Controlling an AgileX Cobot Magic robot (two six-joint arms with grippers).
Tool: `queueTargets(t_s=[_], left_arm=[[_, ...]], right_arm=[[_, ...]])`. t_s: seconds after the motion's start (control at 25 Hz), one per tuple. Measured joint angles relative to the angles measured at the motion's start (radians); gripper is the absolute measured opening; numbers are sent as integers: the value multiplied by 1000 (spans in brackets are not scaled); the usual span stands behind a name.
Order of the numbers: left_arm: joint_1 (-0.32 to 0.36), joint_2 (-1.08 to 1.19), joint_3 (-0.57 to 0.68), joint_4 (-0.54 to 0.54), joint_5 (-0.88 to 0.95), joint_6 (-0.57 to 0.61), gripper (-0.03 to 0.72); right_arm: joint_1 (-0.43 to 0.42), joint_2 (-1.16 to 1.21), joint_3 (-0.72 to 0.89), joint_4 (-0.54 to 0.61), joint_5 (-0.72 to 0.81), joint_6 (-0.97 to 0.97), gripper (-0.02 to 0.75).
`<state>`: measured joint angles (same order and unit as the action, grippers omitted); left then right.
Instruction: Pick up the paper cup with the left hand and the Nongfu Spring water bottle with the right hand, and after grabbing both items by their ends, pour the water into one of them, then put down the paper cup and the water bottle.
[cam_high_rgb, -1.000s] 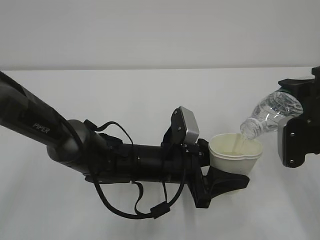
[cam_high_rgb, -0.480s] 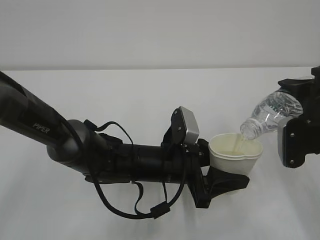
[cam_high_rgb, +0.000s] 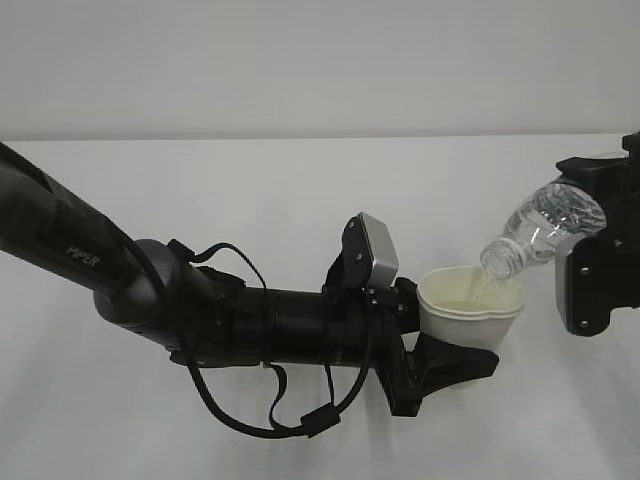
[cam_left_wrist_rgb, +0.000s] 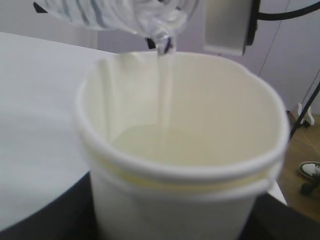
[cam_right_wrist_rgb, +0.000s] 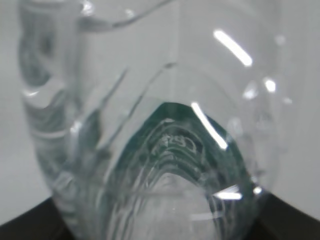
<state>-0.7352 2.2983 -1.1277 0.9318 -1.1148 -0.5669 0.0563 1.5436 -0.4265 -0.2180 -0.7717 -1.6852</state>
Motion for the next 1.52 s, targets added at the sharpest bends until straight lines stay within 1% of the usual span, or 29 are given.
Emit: queueTargets(t_s=[1.52], left_arm=[[0, 0, 0, 6, 2, 0, 435]], right_arm=[[0, 0, 0, 0, -8, -11, 449]])
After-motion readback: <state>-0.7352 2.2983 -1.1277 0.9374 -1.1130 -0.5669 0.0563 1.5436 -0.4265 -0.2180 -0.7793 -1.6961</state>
